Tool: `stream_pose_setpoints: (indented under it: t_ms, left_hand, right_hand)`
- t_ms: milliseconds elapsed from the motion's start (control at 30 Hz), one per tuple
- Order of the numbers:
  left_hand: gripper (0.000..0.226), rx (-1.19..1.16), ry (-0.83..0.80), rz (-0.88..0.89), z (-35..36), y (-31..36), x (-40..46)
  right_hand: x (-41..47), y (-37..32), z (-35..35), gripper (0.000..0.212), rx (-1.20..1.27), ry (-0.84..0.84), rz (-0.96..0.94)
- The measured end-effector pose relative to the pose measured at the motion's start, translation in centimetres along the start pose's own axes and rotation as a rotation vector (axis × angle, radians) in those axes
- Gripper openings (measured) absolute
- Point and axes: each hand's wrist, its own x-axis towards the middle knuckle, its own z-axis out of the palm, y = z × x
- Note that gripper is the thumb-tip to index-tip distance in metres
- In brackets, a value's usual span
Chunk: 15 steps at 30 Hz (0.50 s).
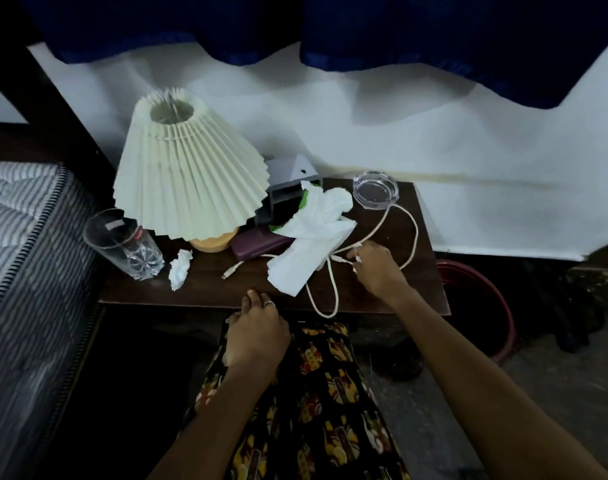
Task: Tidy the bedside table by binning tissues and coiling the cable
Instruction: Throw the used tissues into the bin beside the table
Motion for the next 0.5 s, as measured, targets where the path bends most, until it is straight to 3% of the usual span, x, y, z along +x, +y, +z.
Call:
stream_pose_setpoints:
  t_ms: [100,233,500]
  left_hand:
    - [0.059,-0.013,-0.006,0.000,-0.3,0.1,0.1]
    - [0.059,-0.002,-0.013,-0.002,-0.4,0.2,0.2]
    - [0.059,0.053,-0.034,0.005,-0.4,0.1,0.1]
  right_hand:
    - [0.5,-0.6,0.0,0.018,0.015,0.046,-0.034]
    - [0.4,-0.8,-0.8,0.021,0.089,0.101,-0.020]
    - [-0.8,3.3,-5.7,0.029,0.270,0.417,0.087]
